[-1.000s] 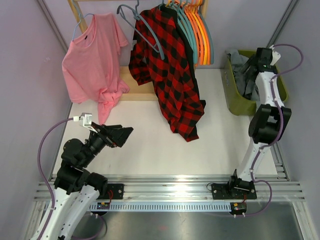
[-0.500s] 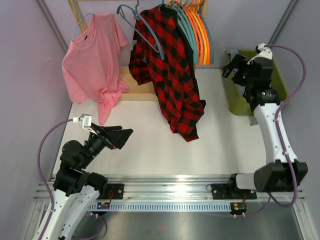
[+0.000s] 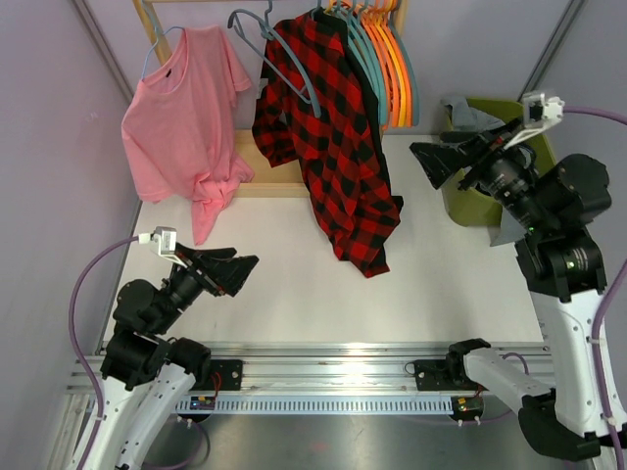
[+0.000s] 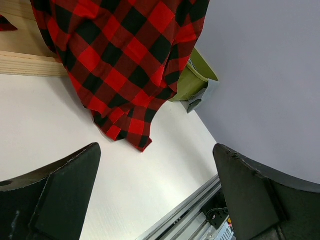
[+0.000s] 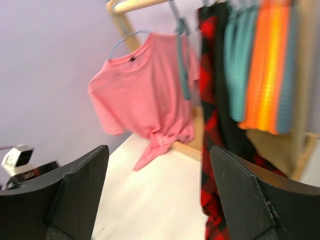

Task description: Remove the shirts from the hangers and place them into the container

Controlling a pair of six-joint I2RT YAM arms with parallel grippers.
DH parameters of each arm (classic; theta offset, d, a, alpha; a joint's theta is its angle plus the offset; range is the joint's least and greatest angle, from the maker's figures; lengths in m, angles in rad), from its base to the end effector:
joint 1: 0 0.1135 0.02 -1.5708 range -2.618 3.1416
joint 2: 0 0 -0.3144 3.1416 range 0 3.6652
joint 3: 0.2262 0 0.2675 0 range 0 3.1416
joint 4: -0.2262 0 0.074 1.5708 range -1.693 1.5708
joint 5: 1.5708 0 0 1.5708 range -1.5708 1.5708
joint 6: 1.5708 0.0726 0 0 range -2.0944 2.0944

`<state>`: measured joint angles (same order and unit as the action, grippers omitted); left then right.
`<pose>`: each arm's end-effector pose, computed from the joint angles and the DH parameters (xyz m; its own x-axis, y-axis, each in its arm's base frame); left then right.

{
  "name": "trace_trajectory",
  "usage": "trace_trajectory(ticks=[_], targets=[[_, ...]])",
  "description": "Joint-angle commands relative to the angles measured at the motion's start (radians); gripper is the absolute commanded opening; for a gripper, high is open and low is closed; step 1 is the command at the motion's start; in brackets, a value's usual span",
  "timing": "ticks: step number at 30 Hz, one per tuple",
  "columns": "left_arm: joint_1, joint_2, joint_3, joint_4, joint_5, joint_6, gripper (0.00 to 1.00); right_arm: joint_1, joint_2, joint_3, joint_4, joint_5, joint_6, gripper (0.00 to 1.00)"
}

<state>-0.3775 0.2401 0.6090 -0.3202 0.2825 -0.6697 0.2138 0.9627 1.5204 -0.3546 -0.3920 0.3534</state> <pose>0.0666 -0.0482 0.3452 -0.3449 -0.5045 -0.7915 0.5085 0.6083 -0.6094 0.1583 0.0628 0.5889 -0.0095 0.3252 -0.9456 -0.5952 0.7580 0.2667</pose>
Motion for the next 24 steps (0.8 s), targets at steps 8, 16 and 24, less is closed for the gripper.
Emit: trace_trajectory(ticks=[8,16,24], targets=[[0.0,0.045,0.038,0.079,0.027,0.03,0.99,0.196,0.327,0.237,0.028,-0.055,-0.036,0.89],[0.0,0.034,0.07,0.026,0.015,0.071,0.99,0.28,0.504,0.397,0.0,0.212,-0.105,0.89],[0.0,-0.008,0.083,-0.023,-0.019,0.101,0.99,0.309,0.651,0.511,-0.035,0.367,-0.122,0.89]])
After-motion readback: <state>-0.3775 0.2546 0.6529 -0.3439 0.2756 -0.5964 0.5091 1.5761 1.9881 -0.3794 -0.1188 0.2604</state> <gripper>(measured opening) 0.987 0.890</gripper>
